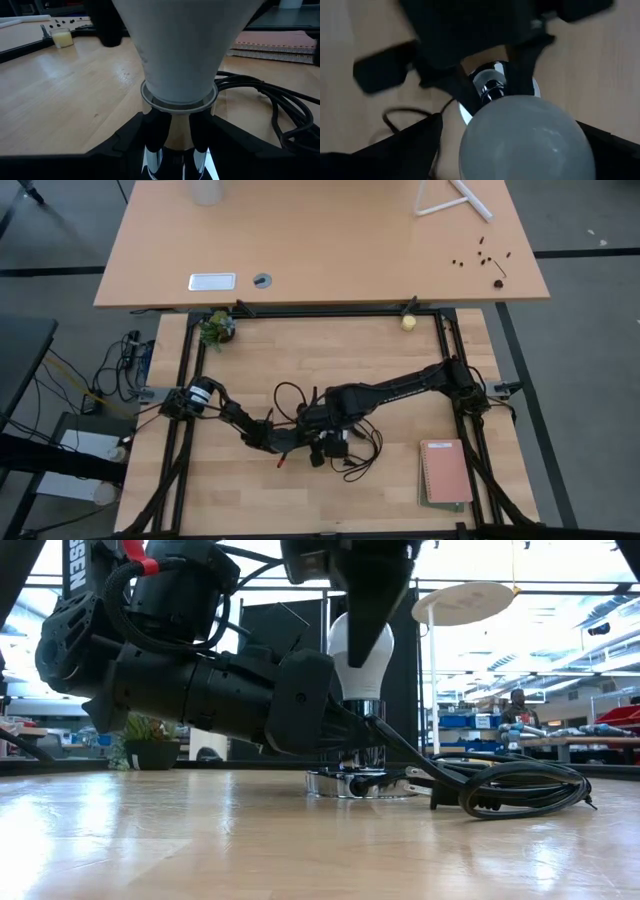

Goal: Screw lightbulb
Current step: Insert the white lightbulb into the silver lamp

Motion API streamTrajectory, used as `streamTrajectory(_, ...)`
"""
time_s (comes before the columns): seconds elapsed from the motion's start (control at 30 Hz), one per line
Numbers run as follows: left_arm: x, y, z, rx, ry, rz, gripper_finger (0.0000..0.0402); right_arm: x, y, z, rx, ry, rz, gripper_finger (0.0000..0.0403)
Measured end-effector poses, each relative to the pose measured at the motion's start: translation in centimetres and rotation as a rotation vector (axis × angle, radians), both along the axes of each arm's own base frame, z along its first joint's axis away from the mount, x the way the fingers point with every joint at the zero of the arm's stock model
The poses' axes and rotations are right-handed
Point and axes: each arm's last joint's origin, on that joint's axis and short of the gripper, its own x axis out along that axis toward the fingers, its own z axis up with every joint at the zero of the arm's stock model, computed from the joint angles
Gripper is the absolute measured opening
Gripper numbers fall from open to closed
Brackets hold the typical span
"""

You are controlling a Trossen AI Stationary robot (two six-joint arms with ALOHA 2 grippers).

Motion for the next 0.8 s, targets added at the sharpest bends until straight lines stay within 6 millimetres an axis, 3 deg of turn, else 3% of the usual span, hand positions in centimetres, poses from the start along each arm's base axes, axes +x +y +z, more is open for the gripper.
streamTrajectory(0.27,0.0,0.0,0.0,0.001,0.001,-0.002,0.0185,0.01,-0.04,0.0,-0.105,0.003,0.491,0.0385)
streamTrajectory(0.67,0.0,-0.01,0.0,0.002,0.001,-0.005,0.0185,0.0,-0.06,0.01,-0.217,0.011,1.036,0.0379)
streamTrajectory(0.8,0.0,-0.03,-0.01,0.002,0.002,-0.006,0.0185,0.0,-0.07,0.02,-0.269,0.024,1.146,0.0371)
